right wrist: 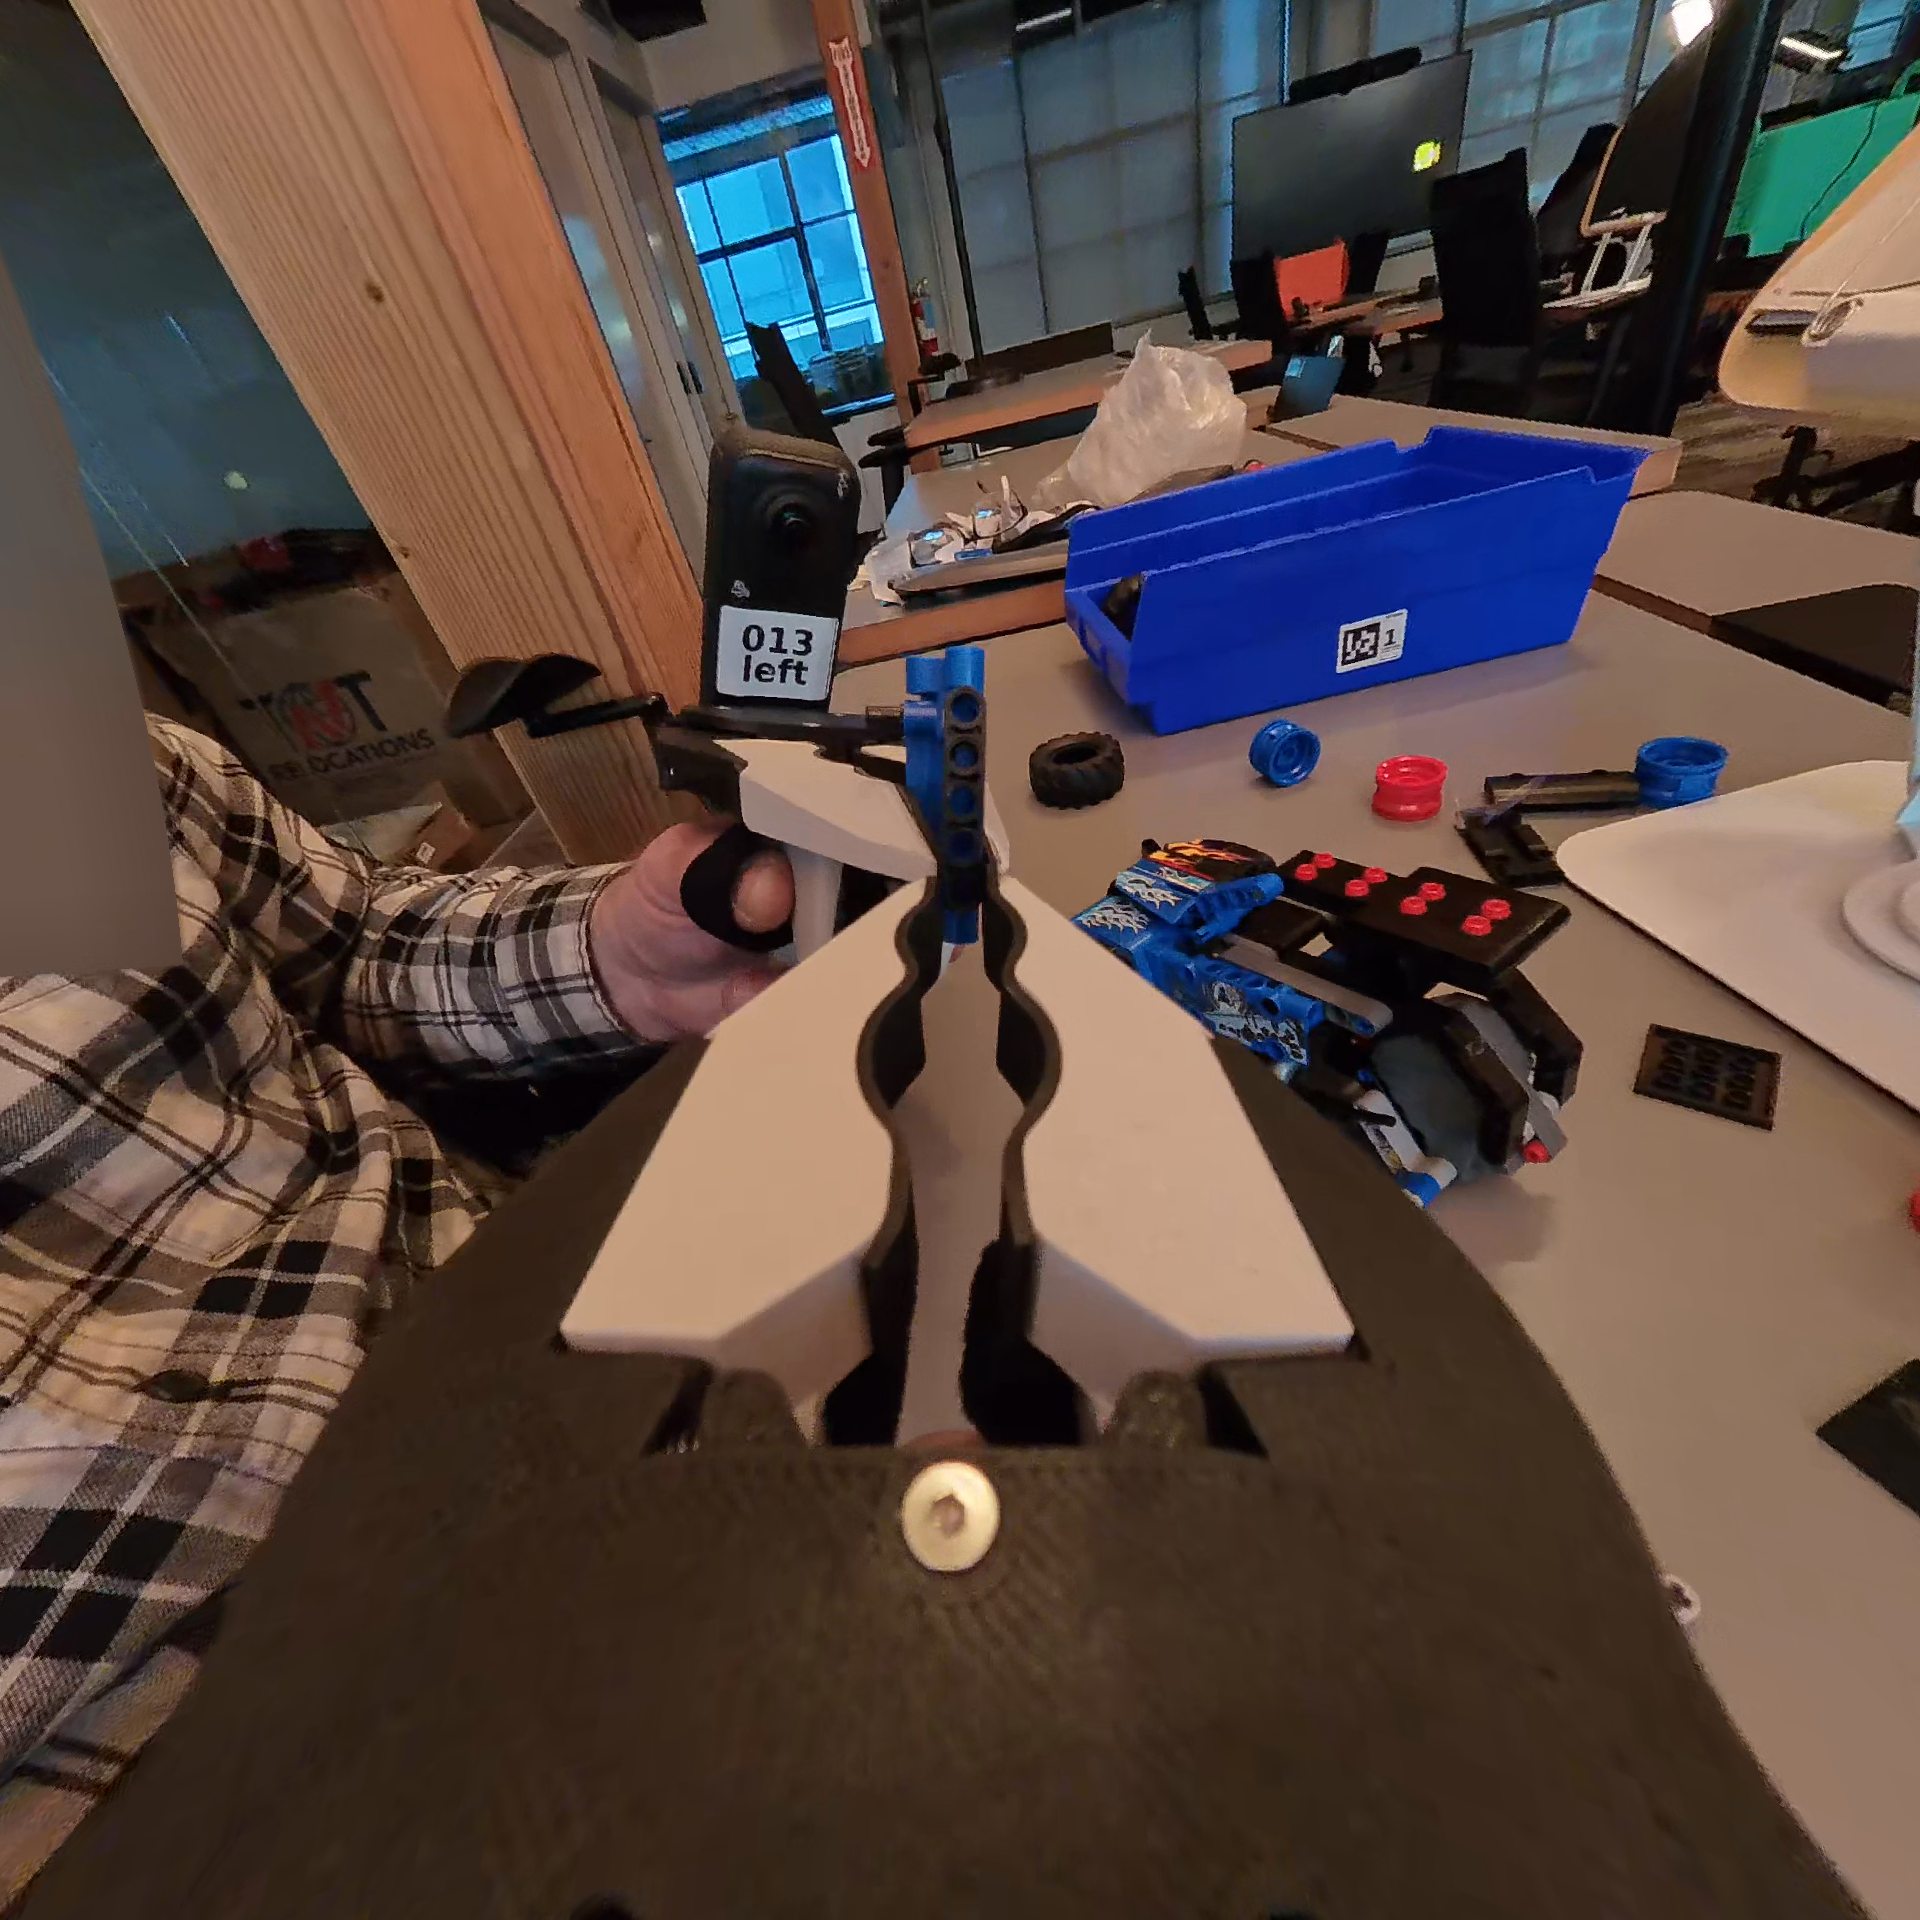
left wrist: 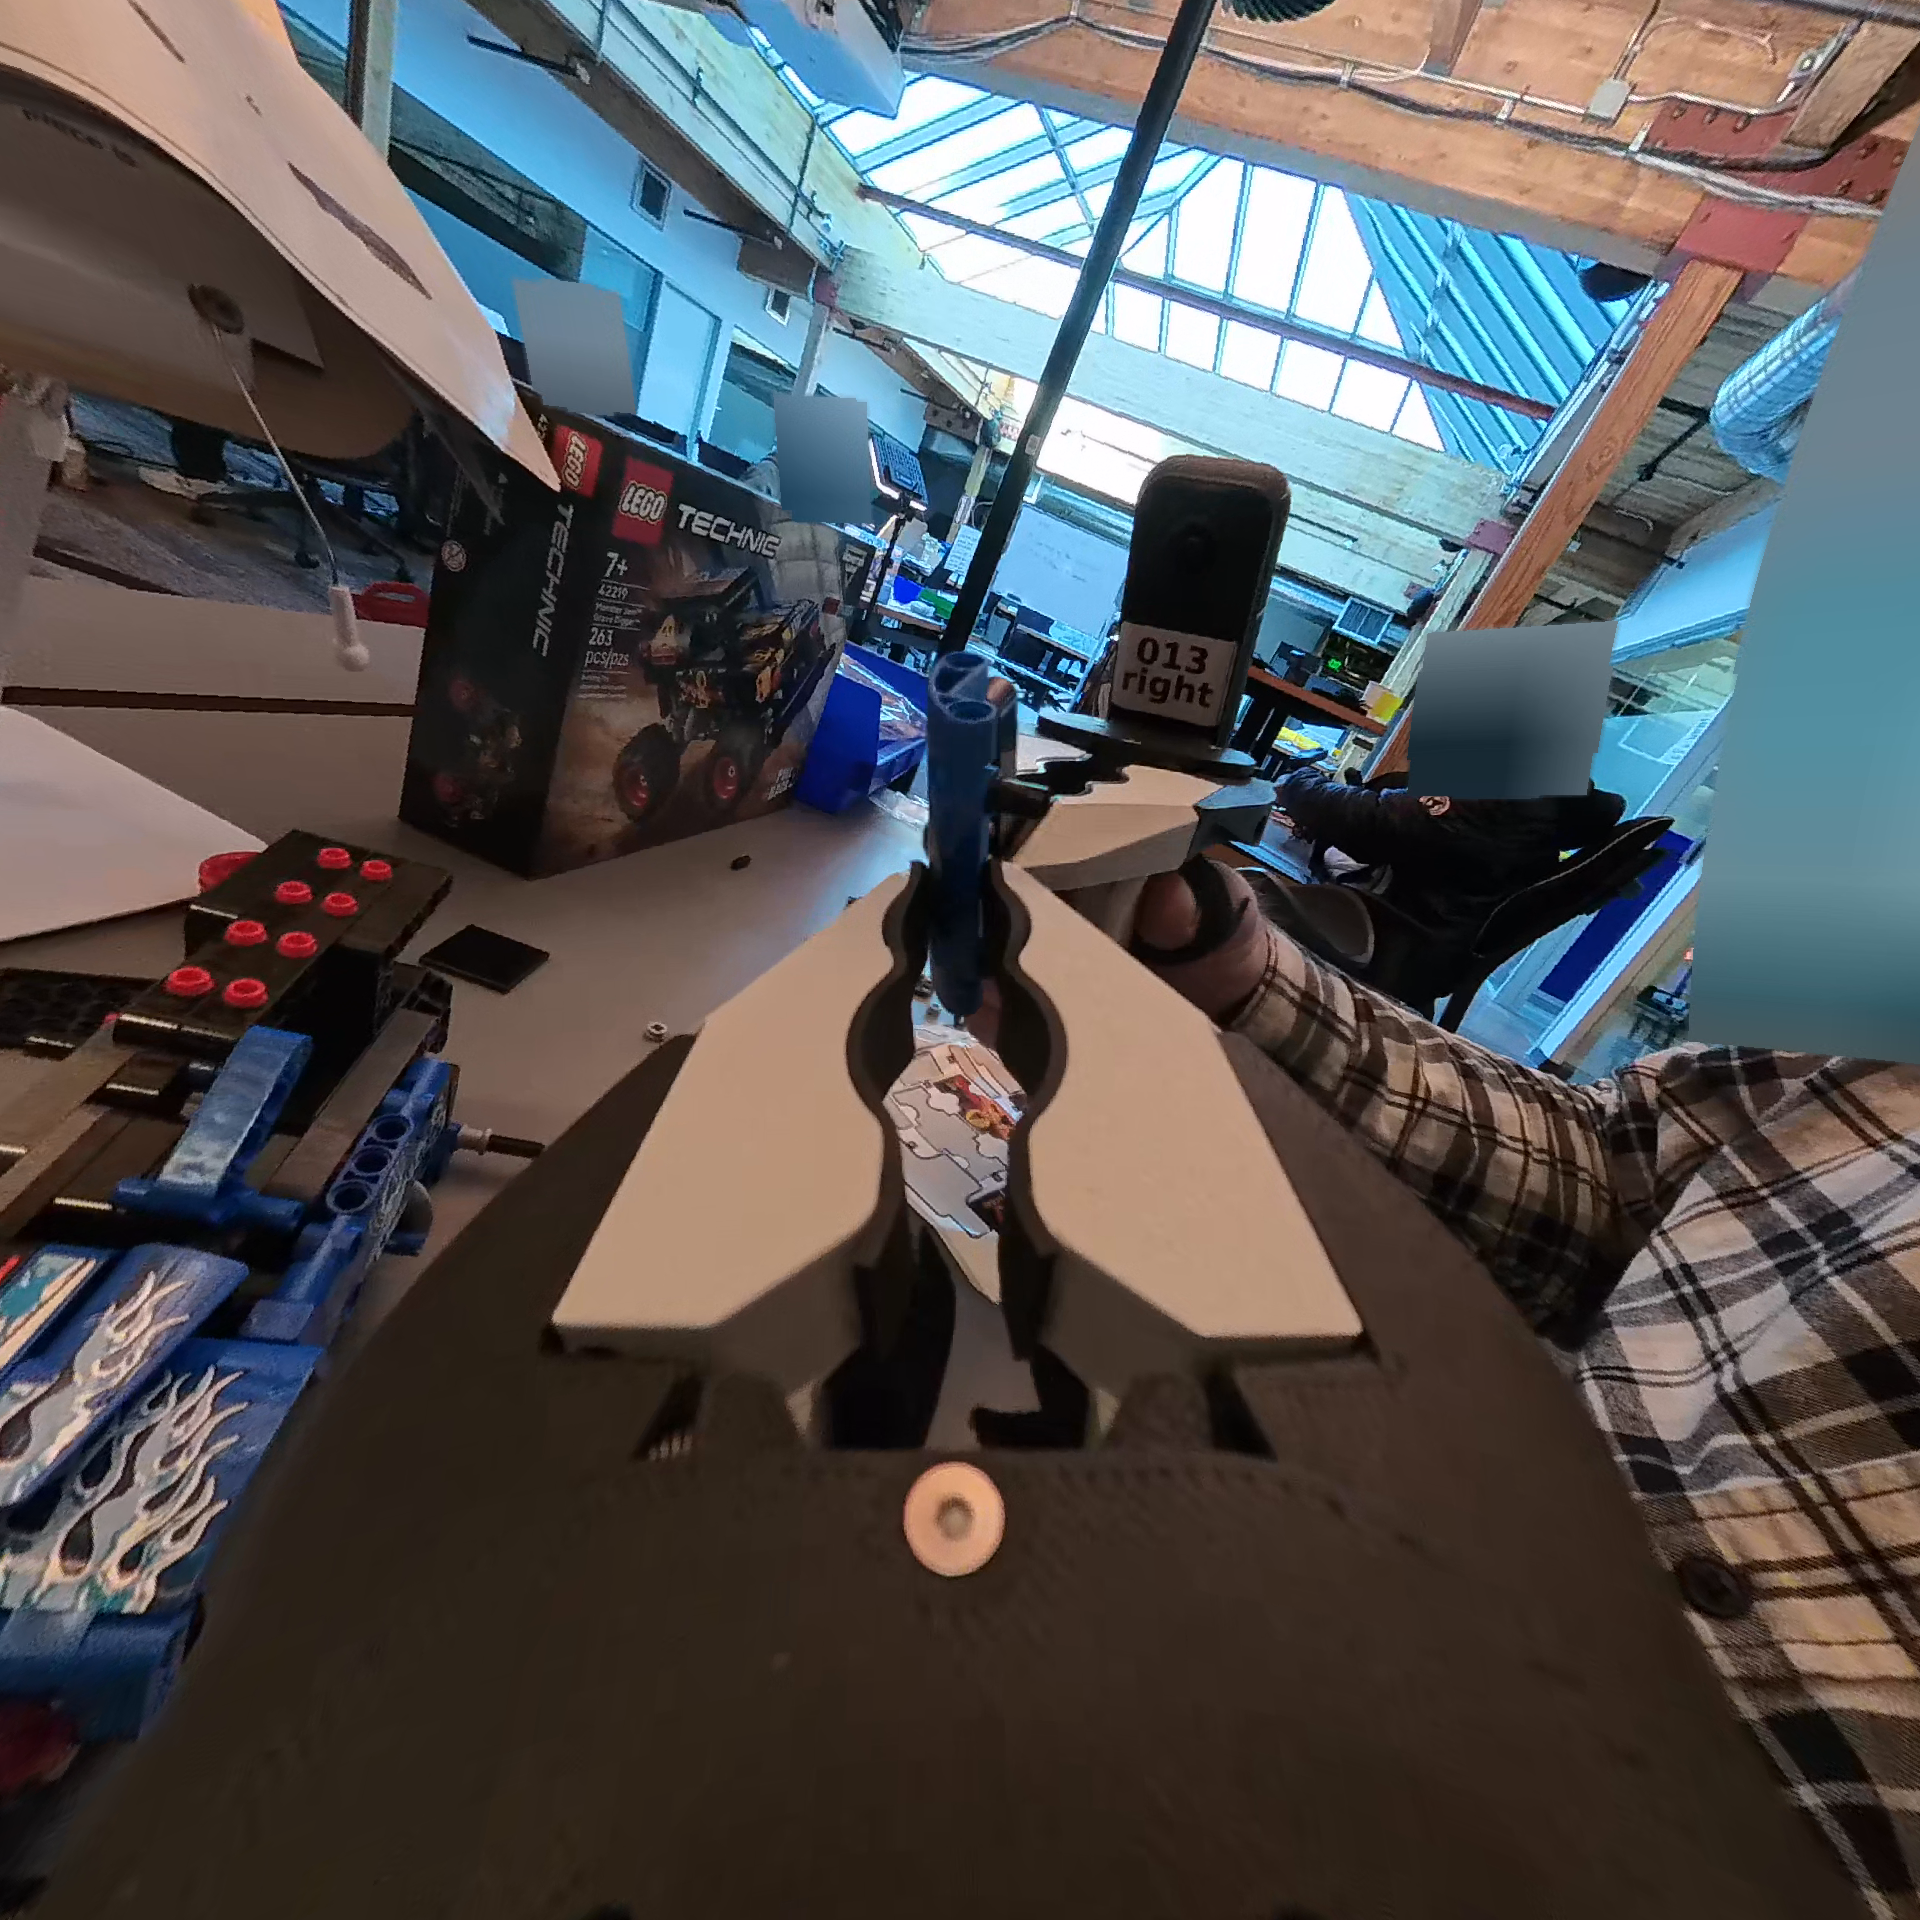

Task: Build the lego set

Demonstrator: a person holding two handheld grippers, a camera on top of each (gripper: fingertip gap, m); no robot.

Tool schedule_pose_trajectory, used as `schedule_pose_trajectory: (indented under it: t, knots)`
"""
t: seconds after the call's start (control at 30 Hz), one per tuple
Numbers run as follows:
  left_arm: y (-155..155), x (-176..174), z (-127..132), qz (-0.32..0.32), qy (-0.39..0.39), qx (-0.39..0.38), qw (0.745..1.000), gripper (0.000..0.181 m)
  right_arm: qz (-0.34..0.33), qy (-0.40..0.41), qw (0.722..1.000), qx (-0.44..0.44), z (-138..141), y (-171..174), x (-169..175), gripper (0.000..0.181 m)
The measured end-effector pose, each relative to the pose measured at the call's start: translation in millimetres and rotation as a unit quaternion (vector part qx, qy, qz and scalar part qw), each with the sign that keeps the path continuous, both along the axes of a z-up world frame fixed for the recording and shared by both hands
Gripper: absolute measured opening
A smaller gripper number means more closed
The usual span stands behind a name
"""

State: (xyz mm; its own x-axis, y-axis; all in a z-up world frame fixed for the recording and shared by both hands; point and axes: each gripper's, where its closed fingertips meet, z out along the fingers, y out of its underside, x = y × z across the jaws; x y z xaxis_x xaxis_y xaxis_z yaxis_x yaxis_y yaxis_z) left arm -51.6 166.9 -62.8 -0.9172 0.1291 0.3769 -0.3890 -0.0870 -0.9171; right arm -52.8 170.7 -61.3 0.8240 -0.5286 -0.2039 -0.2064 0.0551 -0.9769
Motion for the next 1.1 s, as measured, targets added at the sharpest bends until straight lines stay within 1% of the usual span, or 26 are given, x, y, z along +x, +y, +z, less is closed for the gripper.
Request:
schedule_pose_trajectory:
  t: [0.17,0.27,0.33,0.43,0.53,0.6,0.67,0.73,0.83,0.93,1.1]
  knots:
    - [2,-1,4,0.005,-0.005,-0.010,1.000,0.009,-0.004,-0.012,1.000,-0.005,2,1,-2,0.006]
    - [3,0,7,0.003,0.008,-0.023,1.000,0.008,-0.025,-0.043,0.998,-0.026,4,2,-1,0.006]
    - [5,1,9,0.007,0.008,-0.030,0.999,0.009,-0.040,-0.058,0.997,-0.024,7,4,1,0.006]
    - [7,0,14,-0.002,0.021,-0.049,0.999,0.009,-0.035,-0.059,0.998,0.002,12,8,0,0.006]
    - [10,-3,23,-0.020,0.042,-0.081,0.996,0.009,-0.010,-0.046,0.996,0.070,21,12,-3,0.005]
    - [10,-2,21,-0.020,0.047,-0.079,0.996,0.010,-0.013,-0.043,0.996,0.074,20,12,-1,0.005]
    - [11,-3,24,-0.037,0.065,-0.092,0.993,0.009,-0.008,-0.044,0.996,0.081,22,13,-2,0.005]
    - [10,-1,23,-0.036,0.065,-0.089,0.993,0.009,-0.005,-0.042,0.996,0.081,22,13,-1,0.006]
    - [9,-4,24,-0.033,0.046,-0.084,0.995,0.009,-0.014,-0.055,0.997,0.051,24,10,-2,0.006]
    - [8,-5,21,-0.038,0.047,-0.078,0.995,0.008,-0.009,-0.055,0.997,0.050,24,5,-5,0.006]
    - [6,-8,21,-0.036,0.027,-0.069,0.997,0.008,-0.001,-0.050,0.998,0.042,24,2,-8,0.006]
